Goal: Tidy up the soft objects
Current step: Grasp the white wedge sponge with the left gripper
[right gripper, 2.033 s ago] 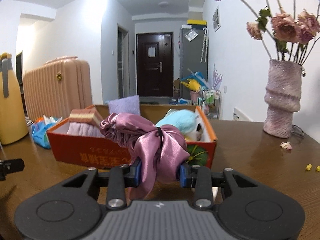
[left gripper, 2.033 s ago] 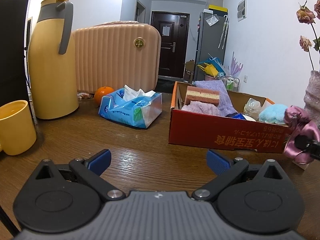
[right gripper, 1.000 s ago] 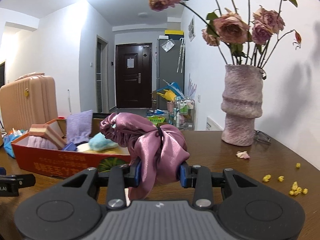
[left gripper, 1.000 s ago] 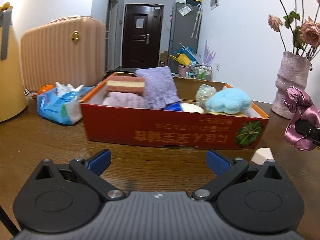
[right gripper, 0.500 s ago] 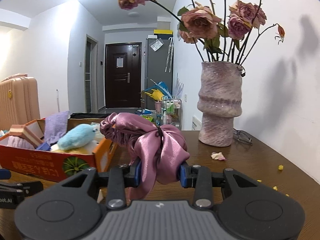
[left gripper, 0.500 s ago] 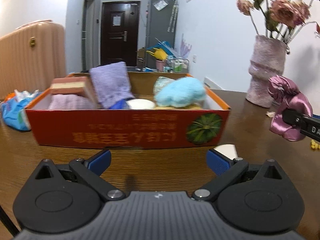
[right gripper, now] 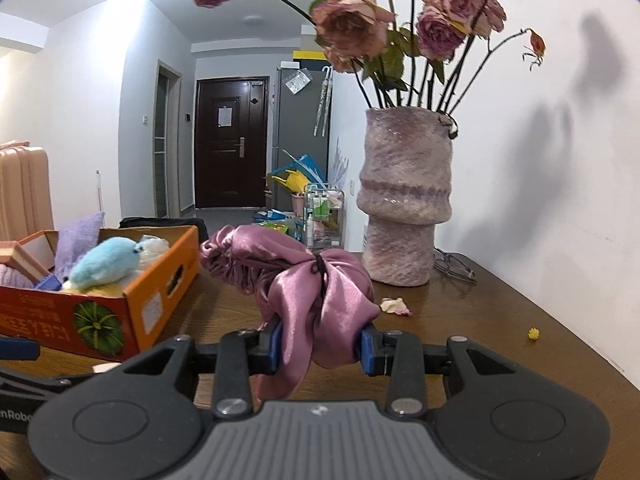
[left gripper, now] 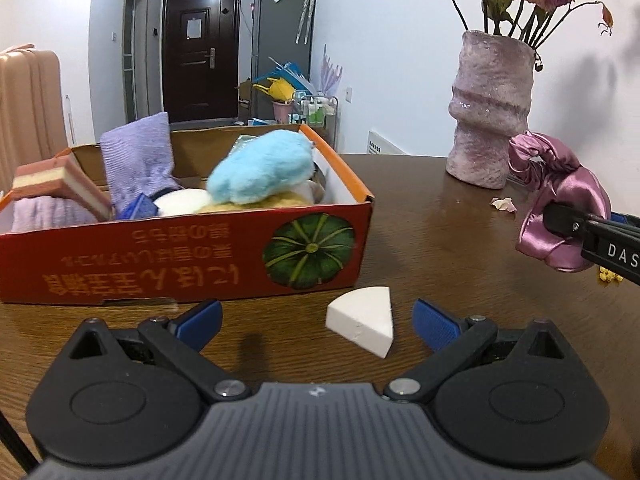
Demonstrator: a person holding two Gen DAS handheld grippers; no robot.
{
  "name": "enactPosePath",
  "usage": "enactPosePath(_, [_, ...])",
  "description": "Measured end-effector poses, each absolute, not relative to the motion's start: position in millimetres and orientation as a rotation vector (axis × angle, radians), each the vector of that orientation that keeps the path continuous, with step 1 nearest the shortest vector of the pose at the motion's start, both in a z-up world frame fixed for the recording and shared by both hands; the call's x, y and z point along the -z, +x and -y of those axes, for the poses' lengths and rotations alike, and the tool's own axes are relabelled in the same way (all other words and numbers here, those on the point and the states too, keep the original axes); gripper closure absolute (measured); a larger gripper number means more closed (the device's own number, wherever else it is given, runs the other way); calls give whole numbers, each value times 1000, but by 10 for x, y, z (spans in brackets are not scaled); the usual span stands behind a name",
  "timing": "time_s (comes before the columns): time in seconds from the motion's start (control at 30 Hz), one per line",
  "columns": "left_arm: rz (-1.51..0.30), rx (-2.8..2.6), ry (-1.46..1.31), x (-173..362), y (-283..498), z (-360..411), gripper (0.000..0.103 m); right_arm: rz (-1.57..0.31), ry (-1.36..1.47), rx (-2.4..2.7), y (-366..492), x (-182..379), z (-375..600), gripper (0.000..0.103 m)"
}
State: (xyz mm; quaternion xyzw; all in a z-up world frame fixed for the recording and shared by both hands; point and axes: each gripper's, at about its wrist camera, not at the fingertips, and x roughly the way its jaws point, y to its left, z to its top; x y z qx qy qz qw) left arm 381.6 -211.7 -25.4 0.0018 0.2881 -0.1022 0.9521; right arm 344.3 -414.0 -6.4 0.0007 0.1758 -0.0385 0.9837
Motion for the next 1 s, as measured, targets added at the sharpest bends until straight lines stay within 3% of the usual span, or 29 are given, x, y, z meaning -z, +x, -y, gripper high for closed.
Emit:
enactPosePath(0.27, [-620,223,38,307,3988,2270,0,-377,9,99,3493,120,4204,67])
enactPosePath(0.67, [-659,252,68,366,4122,2354,44,-394,12,99,3535,140,4209,67])
enactPosePath(0.8, [-653,269,66,361,4130,2354,68,-400,11,98,3553,153,4206,67])
enactPosePath(1.0, [-651,279,56,350,4123,2328,71,-402,8,102,3563,161,4198,67])
